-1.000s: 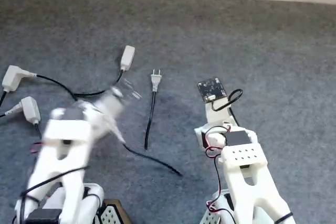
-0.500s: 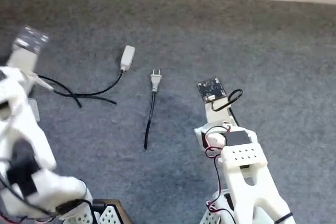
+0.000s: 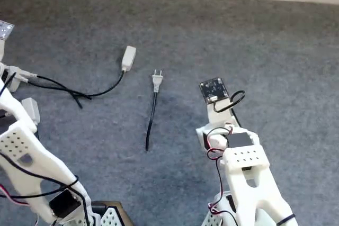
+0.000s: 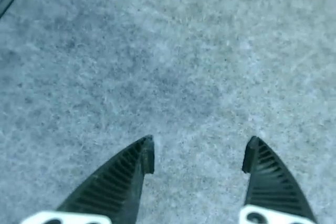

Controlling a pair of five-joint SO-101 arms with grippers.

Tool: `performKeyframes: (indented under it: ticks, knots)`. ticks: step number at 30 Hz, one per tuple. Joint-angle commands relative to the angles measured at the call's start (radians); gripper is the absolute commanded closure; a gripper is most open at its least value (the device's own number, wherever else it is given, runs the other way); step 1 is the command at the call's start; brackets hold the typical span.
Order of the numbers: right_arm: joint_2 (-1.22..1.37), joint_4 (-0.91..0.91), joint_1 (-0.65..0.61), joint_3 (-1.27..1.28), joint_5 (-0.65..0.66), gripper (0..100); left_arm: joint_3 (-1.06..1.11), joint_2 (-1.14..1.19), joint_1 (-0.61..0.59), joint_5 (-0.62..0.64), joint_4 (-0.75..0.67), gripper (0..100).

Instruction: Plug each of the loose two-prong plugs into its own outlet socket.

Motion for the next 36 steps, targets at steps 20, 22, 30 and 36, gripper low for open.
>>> performKeyframes:
  ticks: [20, 22, 30, 36]
  knots:
    - [0.002, -0.018, -0.002, -0.008, 0.014, 73.2, -0.757, 0.048, 0.180, 0.221, 0.477, 69]
    - [0.001, -0.018, -0.002, -0.008, 0.014, 73.2, -0.733, 0.018, 0.278, 0.273, 0.477, 69]
    - [-0.007, -0.019, 0.028, -0.010, 0.014, 73.2, -0.596, 0.021, 0.720, 0.341, 0.473, 69]
    - [-0.007, -0.019, 0.036, -0.013, 0.014, 73.2, -0.567, 0.193, 0.863, 0.336, 0.348, 69]
